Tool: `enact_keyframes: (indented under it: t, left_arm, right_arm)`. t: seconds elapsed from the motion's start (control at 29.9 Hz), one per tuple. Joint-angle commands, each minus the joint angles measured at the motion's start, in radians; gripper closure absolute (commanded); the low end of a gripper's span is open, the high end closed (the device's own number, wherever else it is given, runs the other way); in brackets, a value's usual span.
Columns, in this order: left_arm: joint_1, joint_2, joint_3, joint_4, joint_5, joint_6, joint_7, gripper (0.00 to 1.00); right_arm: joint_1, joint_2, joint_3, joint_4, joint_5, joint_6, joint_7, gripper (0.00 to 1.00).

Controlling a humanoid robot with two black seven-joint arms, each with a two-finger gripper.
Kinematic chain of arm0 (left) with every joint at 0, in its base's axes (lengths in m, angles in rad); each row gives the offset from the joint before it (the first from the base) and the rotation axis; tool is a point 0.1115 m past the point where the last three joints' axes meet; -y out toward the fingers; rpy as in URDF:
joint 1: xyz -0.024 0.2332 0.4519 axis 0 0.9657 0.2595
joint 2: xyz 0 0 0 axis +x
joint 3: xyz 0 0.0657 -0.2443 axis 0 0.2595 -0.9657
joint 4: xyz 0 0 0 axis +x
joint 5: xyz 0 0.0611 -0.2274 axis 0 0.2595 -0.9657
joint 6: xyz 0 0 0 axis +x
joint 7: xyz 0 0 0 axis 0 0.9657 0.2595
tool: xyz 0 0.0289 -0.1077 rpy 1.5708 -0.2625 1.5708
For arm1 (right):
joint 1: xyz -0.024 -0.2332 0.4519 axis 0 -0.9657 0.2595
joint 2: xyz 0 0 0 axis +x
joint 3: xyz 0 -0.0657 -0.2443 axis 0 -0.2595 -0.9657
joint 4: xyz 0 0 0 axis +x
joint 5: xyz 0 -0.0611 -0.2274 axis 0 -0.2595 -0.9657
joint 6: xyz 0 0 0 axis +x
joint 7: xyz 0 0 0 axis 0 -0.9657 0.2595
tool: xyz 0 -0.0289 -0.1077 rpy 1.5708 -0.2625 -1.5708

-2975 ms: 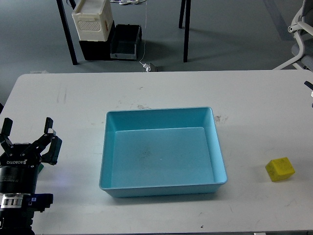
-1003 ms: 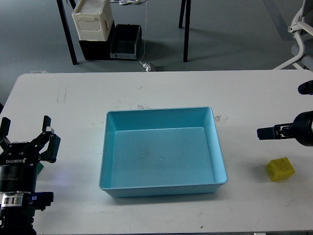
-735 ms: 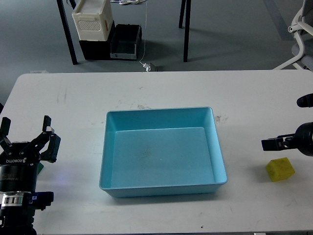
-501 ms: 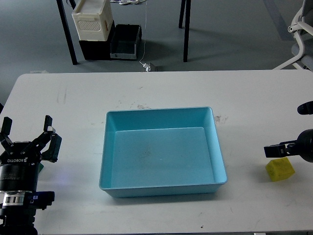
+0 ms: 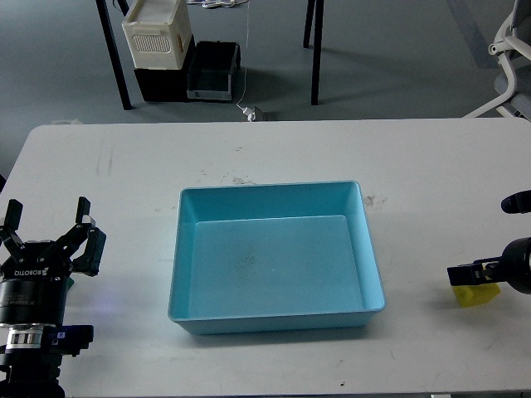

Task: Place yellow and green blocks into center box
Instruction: 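Close the right gripper on the yellow cube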

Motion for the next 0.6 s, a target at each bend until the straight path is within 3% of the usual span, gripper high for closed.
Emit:
enact_keyframes:
  t: [0.0, 0.57]
  left_arm:
    - [0.000, 0.000, 0.000, 0.000, 0.001, 0.000, 0.000, 0.00]
    - [-0.002, 0.000, 0.003, 0.009, 0.001, 0.000, 0.000, 0.00]
  right_arm:
    - [-0.012, 0.002, -0.001, -0.005, -0.006, 0.000, 0.000, 0.00]
    - [-0.048, 0.048, 0.000, -0.057, -0.048, 0.000, 0.000, 0.00]
